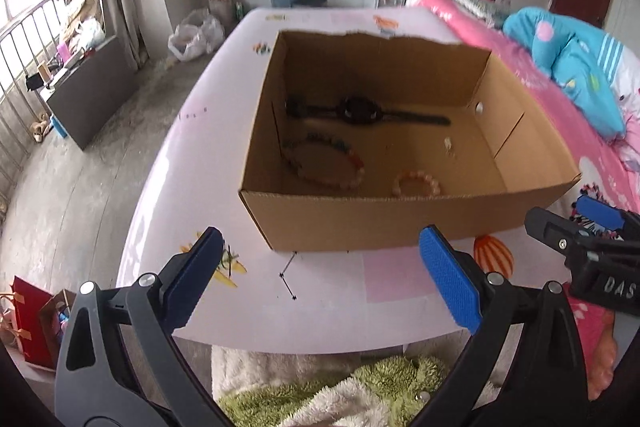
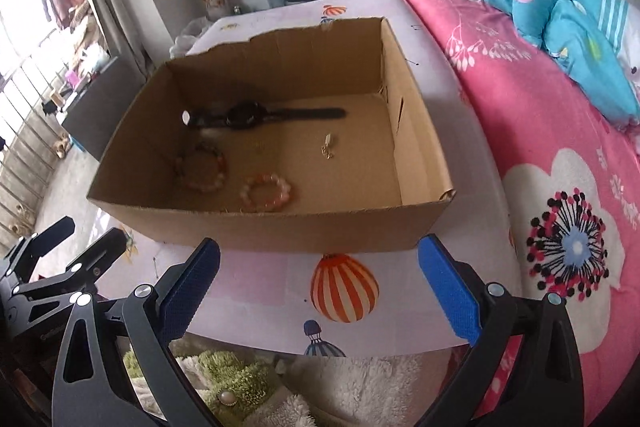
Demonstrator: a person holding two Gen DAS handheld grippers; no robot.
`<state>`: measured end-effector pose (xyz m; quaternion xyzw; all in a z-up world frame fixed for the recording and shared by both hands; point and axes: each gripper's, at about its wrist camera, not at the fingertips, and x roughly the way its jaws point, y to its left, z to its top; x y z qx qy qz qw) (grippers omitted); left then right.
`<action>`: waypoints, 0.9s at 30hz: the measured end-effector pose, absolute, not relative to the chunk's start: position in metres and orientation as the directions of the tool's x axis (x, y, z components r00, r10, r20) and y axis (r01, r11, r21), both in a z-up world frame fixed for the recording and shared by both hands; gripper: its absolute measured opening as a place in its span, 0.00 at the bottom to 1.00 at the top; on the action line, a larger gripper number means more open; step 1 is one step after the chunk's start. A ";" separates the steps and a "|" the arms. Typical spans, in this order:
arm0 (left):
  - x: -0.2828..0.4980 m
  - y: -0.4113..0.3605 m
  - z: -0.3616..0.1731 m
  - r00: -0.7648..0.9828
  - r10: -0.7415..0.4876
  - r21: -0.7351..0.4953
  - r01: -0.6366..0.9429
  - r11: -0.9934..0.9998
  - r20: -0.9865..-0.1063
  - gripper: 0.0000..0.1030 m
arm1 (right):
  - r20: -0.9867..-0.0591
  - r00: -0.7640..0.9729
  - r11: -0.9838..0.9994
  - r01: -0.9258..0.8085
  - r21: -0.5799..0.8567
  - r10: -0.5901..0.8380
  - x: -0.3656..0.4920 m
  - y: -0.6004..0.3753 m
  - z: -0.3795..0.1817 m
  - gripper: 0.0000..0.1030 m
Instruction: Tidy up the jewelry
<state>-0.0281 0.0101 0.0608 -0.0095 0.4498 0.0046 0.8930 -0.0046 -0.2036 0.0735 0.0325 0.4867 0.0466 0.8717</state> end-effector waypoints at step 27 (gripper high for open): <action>-0.016 0.012 0.037 0.486 -0.026 -0.071 -0.074 0.995 -0.874 0.92 | -0.862 0.504 0.996 -0.080 0.024 0.061 0.000 -0.190 0.062 0.94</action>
